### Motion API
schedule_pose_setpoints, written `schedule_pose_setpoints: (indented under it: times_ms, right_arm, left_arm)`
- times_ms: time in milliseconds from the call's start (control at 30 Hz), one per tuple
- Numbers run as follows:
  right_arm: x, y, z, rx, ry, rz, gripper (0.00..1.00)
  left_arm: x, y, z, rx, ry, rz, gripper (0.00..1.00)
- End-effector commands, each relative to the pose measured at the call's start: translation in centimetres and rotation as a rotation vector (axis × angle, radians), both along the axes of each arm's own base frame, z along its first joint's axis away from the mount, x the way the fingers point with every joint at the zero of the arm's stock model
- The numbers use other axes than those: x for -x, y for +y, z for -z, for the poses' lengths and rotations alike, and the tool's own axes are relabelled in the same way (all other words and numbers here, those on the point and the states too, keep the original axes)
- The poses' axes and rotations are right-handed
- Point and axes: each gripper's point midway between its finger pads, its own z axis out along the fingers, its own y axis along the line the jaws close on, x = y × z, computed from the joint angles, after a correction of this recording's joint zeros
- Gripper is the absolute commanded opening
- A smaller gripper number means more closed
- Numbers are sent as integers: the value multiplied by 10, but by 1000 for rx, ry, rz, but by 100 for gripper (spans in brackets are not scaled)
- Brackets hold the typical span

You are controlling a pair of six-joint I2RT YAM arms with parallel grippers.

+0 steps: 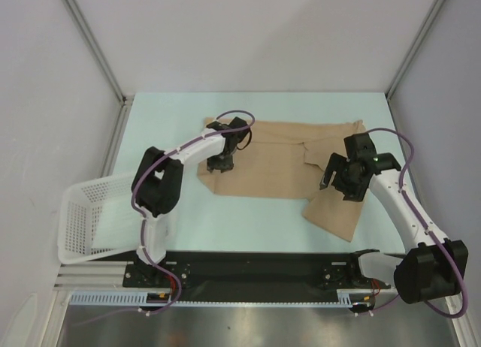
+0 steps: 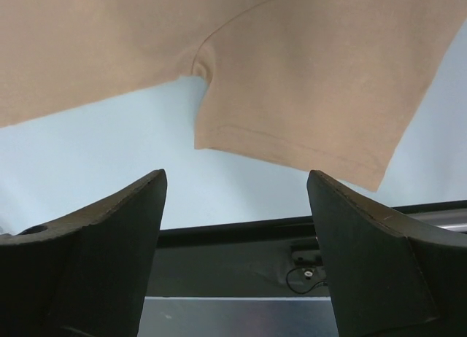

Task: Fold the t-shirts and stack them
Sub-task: Fold the tshirt

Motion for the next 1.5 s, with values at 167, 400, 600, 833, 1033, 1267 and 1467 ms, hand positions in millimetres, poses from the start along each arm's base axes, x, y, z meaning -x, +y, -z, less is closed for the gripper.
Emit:
schedule_pose_setpoints:
  times_ms: [167, 400, 600, 833, 1033, 1267, 1467]
  right_arm:
    - [2, -9, -10, -46, -23, 23, 84]
    - [6, -20, -8, -48, -10, 40, 84]
    - [6, -25, -7, -47, -13, 45, 84]
    - [8, -25, -4, -58, -4, 51, 84]
    - [11, -28, 1, -44, 19, 72, 85]
    - [31, -41, 37, -136, 153, 283, 67]
    - [51, -64, 89, -171, 320, 497, 50]
  left_arm:
    - [4, 8, 12, -18, 35, -55, 45]
    - [9, 18, 24, -52, 55, -63, 44]
    - [10, 23, 31, -56, 64, -71, 41]
    - [11, 28, 27, -57, 49, -75, 36]
    - [11, 32, 21, -76, 39, -64, 24]
    - [20, 41, 1, -88, -4, -5, 0]
    - [31, 48, 7, -77, -39, 49, 0]
